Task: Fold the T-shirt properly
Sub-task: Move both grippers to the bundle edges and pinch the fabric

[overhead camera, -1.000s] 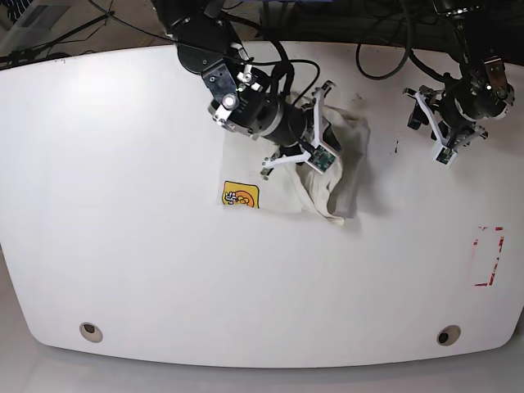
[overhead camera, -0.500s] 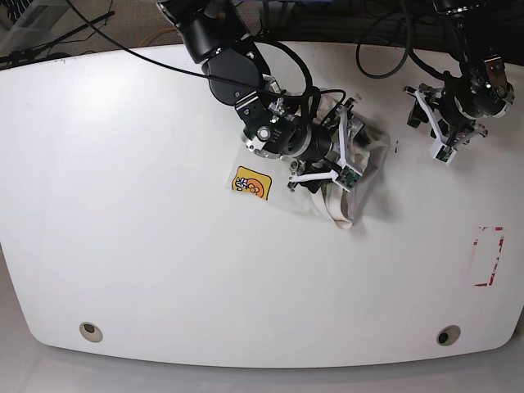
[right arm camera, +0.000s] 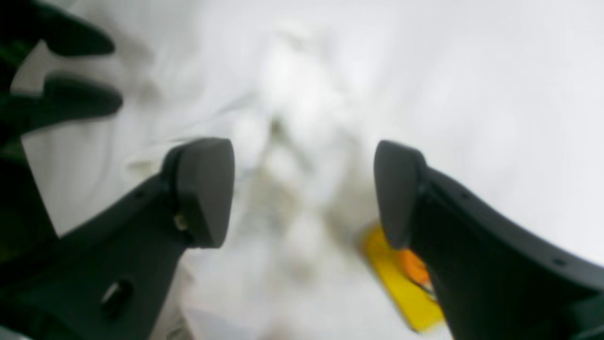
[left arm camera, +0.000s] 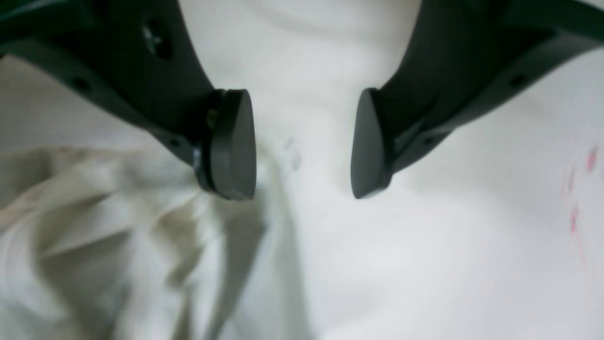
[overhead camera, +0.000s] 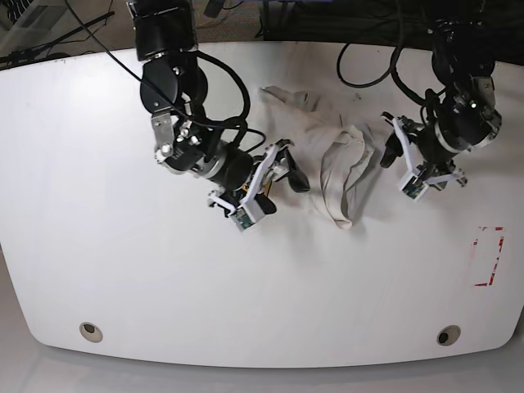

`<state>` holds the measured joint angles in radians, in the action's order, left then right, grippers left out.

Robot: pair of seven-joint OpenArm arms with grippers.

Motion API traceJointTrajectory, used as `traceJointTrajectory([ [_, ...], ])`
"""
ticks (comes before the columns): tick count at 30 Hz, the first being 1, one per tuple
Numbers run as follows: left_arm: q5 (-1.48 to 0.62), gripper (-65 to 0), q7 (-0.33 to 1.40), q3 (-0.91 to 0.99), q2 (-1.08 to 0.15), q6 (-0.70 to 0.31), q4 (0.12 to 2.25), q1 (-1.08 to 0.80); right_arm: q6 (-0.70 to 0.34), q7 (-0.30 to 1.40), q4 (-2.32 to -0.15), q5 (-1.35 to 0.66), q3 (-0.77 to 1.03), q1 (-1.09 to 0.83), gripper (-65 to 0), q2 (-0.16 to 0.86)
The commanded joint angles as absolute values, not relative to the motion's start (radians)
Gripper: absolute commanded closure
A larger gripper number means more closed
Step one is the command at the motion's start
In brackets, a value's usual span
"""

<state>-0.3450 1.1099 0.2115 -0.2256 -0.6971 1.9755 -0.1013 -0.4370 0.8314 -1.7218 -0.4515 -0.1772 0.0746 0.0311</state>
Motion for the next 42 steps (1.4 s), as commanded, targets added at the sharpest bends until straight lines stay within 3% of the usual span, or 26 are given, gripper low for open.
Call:
traceJointTrajectory([
  [1,-0.358,-29.3,1.09,0.15,-0.232,-0.698,2.0,-0.064,-0.444,0.803,-1.738,-0.503,-0.136,0.088,-40.1,0.053],
  [7,-0.358,-29.3,1.089,0.002,-0.228,-0.698,1.994,-0.021,-0.444,0.799,-1.639,-0.509,-0.12,0.081,-19.8,0.125],
  [9,-0.357,-29.3,1.087,-0.021,-0.228,-0.698,1.988,-0.021,-0.444,0.794,-1.595,-0.509,-0.12,0.079,-17.3,0.13],
  [18,-0.357,-29.4,1.049,-0.048,-0.28,-0.698,1.753,0.008,-0.444,0.622,-1.371,-0.507,-0.122,0.081,-16.6,0.159],
  [28,-0.357,-29.4,0.862,-0.041,-0.366,-0.698,1.561,0.099,-0.444,0.607,-1.372,-0.51,-0.124,0.073,-16.3,0.177],
  [42,-0.364,-29.4,0.934,0.147,-0.398,-0.698,1.863,0.071,-0.437,0.773,-1.719,-0.509,-0.122,0.042,-16.5,0.174],
])
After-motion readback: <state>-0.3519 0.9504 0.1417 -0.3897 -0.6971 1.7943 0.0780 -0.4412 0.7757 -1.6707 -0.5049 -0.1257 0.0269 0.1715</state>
